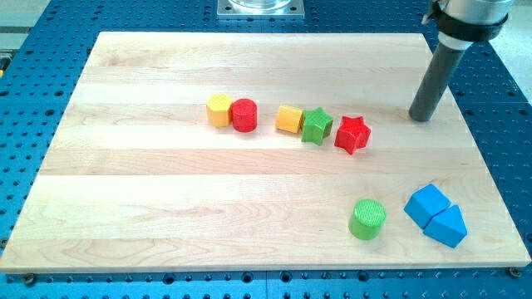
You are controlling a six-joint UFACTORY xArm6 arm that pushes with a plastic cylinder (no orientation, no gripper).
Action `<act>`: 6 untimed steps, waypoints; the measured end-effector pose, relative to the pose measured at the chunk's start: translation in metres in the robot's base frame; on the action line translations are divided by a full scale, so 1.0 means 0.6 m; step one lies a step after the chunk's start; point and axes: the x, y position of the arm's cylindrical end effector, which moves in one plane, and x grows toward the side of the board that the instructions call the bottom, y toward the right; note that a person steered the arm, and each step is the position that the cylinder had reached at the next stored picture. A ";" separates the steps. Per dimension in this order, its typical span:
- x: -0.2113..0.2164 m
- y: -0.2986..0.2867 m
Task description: Move the red star slightly up
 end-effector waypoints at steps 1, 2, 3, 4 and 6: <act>0.023 -0.038; 0.109 -0.068; 0.156 -0.113; 0.145 -0.150; 0.122 -0.187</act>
